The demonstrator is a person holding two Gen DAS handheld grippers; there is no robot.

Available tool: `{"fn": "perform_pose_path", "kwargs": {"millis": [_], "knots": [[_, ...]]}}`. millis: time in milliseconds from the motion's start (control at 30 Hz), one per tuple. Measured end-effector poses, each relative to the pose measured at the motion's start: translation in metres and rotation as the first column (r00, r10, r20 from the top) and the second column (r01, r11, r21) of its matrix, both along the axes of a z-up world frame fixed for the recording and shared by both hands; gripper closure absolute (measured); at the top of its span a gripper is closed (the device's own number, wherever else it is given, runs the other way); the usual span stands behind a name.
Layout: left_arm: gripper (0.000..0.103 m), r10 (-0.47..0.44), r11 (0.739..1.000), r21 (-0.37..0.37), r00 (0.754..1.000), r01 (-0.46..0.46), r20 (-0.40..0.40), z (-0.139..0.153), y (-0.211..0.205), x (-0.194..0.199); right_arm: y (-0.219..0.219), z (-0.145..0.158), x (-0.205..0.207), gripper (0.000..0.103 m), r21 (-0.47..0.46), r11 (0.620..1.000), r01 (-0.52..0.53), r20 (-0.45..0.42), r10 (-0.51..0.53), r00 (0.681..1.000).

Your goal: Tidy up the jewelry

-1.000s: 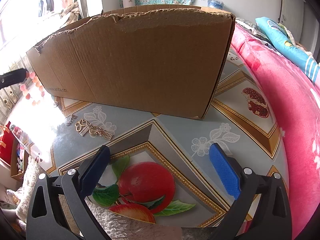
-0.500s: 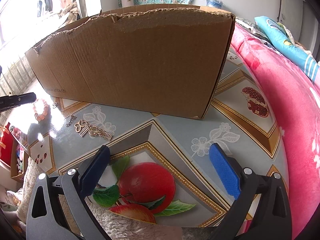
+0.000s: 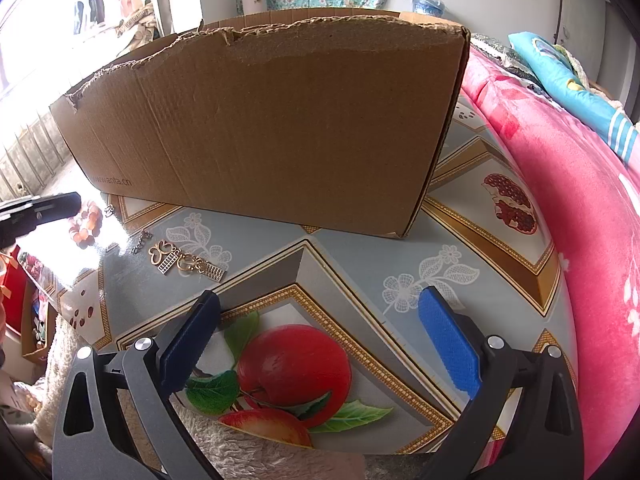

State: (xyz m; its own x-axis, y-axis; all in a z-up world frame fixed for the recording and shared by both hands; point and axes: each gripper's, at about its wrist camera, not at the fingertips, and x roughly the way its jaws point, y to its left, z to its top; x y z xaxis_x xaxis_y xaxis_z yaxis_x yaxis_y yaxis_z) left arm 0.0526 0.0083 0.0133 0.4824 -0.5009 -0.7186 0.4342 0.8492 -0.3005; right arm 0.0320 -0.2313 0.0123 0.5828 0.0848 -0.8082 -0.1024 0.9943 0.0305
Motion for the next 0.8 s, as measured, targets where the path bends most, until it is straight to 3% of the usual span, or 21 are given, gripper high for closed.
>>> {"fn": "perform_pose_path", "kwargs": {"millis": [100,200,400,500,567,800], "knots": [[0.091,-0.01,1.0,0.01,0.998,0.011,-0.06,-0.015,-0.008,0.003,0.0,0.0,0.0,0.006,0.0,1.0,-0.001,0.0,0.001,1.0],[0.091,0.006,1.0,0.006,0.999,-0.005,-0.05,-0.017,-0.004,0.0,0.0,0.0,0.0,0.006,0.0,1.0,-0.001,-0.001,0.001,1.0],[0.091,0.075,0.995,0.064,0.997,-0.074,-0.012,-0.017,0.011,0.005,0.0,0.001,-0.001,0.006,0.001,1.0,0.001,0.002,-0.001,1.0],[0.083,0.062,0.995,0.077,0.998,-0.061,-0.008,-0.015,0.009,0.007,0.0,0.001,-0.001,0.006,0.001,1.0,0.001,0.001,-0.001,1.0],[0.072,0.05,0.995,0.09,0.999,-0.05,0.004,-0.014,0.005,0.007,0.0,0.001,-0.001,0.006,0.001,1.0,0.0,0.001,0.0,1.0],[0.071,0.062,0.976,0.206,0.997,-0.071,0.05,-0.014,-0.011,0.01,0.0,0.001,-0.001,0.006,0.0,1.0,0.003,0.003,-0.003,1.0]]}}
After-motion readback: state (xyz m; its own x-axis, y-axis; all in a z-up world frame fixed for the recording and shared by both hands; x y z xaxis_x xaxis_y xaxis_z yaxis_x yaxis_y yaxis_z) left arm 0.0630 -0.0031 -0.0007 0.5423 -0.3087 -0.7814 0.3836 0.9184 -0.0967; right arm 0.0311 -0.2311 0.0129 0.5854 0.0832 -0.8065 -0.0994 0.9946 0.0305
